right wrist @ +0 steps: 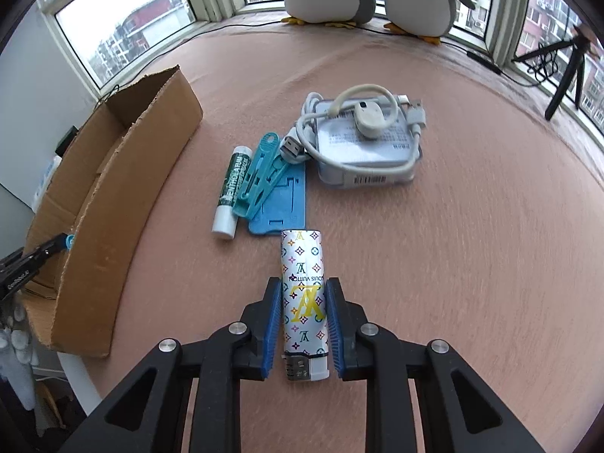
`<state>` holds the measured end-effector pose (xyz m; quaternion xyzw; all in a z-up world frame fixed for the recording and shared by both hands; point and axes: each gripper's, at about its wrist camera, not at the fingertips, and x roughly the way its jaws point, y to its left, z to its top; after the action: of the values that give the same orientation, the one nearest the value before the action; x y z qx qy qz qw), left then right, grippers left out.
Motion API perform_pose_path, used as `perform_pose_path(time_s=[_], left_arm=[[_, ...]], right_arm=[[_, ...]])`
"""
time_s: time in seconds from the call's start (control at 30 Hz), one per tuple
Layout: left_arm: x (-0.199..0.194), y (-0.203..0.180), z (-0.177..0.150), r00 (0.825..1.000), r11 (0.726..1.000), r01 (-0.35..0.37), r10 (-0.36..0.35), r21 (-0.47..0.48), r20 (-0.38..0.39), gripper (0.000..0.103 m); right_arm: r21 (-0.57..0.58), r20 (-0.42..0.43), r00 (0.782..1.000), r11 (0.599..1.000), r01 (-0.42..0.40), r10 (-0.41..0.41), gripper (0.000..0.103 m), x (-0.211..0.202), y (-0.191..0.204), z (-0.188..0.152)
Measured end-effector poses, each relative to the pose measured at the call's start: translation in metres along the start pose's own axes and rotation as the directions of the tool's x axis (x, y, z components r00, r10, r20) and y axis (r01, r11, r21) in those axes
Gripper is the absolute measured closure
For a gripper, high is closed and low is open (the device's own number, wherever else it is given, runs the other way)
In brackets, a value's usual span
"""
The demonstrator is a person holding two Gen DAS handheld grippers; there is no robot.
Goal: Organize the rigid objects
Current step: 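Return the right tool to the pile and grasp the patterned lighter, then carry the patterned lighter into the box and open the right tool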
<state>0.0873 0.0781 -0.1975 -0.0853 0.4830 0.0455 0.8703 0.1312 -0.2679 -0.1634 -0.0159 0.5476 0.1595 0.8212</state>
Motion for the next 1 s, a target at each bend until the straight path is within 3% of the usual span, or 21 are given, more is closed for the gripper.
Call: perform_pose_path(time_s=[0.63,1.0], left_arm=[[0.000,0.000,0.000,1.000,1.000,0.001,-0.001,-0.001,0.000,0.085],[0.000,0.001,0.001,1.000,1.000,0.001,-0.001,-0.001,-0.001,0.085]], right_arm=[[0.013,0.066,0.998,1.000,-0.012,0.011,0.082,-0.022,0.009,0.004],[-0.146,0.163,0.976,0.982,-0.122,0.146,0.082,-0.060,0.091,0.036]])
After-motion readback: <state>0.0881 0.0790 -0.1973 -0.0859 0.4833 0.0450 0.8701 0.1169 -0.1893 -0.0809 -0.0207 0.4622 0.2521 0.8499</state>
